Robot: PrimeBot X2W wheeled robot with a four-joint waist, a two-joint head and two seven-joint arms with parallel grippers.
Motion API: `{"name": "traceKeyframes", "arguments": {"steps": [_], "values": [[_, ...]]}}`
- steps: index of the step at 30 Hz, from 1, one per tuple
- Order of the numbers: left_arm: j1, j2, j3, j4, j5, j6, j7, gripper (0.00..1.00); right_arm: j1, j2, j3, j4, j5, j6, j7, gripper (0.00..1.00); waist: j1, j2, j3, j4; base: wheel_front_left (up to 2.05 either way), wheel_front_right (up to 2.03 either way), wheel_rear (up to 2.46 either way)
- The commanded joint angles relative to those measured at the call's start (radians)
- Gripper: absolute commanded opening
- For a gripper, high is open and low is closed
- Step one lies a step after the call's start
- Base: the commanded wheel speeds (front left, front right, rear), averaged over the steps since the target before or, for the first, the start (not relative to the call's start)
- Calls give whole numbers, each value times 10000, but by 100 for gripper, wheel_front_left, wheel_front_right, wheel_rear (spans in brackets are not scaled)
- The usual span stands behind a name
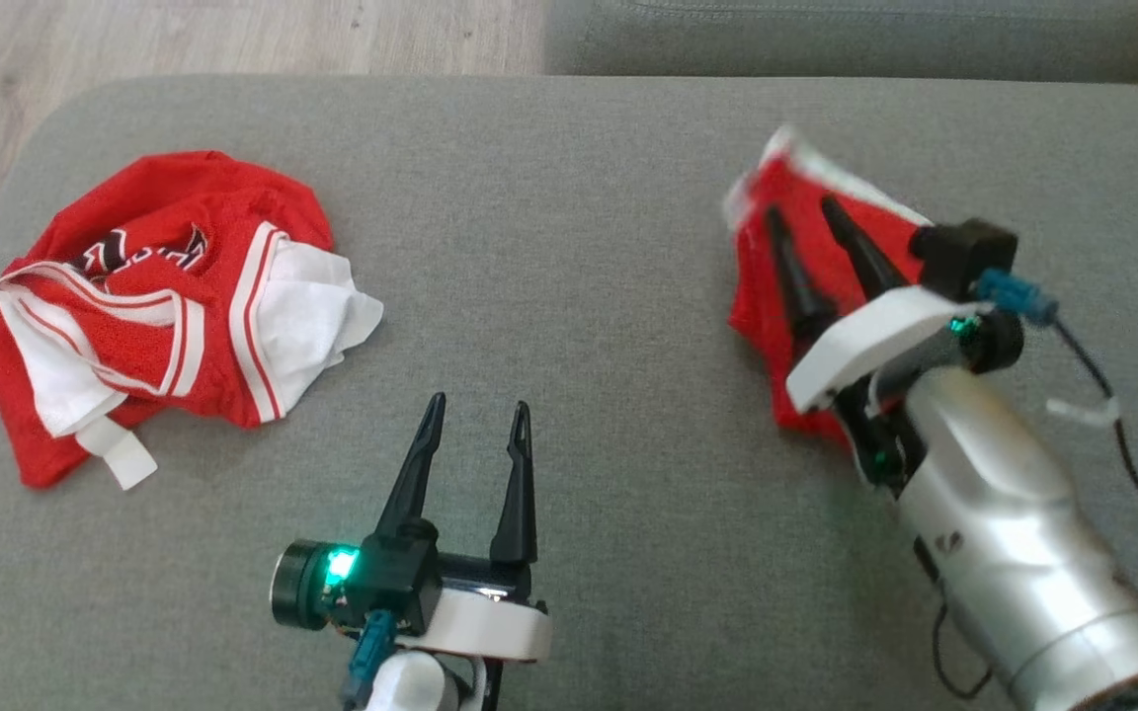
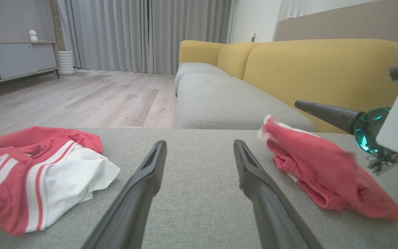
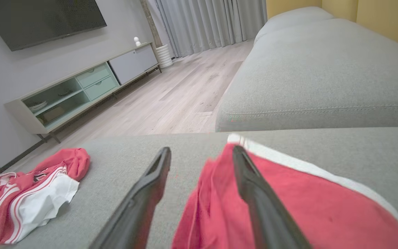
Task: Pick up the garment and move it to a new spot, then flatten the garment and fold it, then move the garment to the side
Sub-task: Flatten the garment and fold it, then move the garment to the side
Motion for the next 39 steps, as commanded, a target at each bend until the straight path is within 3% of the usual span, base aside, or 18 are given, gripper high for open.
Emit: {"name": "traceKeyframes", "arguments": {"steps": [1,6,10,15,18,20,25,39], "values": [[-129,20,270,-294,-62,25,-53,100,282,119,220,-463,-19,-9,-101,100,0,0,-80,-11,0,0,0],[132,20,505,-417,-124,103,-53,100,1338,-515,143,-1545,-323,-9,-223,100,0,0,-483,-263,0,0,0],[582,20,974,-652,-176,143,-53,100,2875,-1147,-848,-3505,-1050,-9,-236,100,0,0,-1029,-661,0,0,0],[1384,20,1587,-971,140,108,-53,100,5314,-1309,-2339,-5965,-2186,-9,-238,100,0,0,-1698,-1124,0,0,0],[1852,20,1890,-1117,345,40,-53,100,6647,-1087,-3104,-6703,-2716,-9,-239,100,0,0,-2044,-1286,0,0,0],[2299,20,2126,-1235,555,-54,-53,100,7675,-819,-3640,-7004,-3071,-9,-239,100,0,0,-2300,-1380,0,0,0],[2903,20,2329,-1225,876,-192,-53,100,8427,-684,-3656,-7145,-3494,-9,-240,100,0,0,-2545,-1482,0,0,0],[3464,20,2834,-911,1184,-752,-53,100,8755,-543,-3447,-7180,-3625,-9,-240,100,0,0,-2706,-1415,0,0,0]]}}
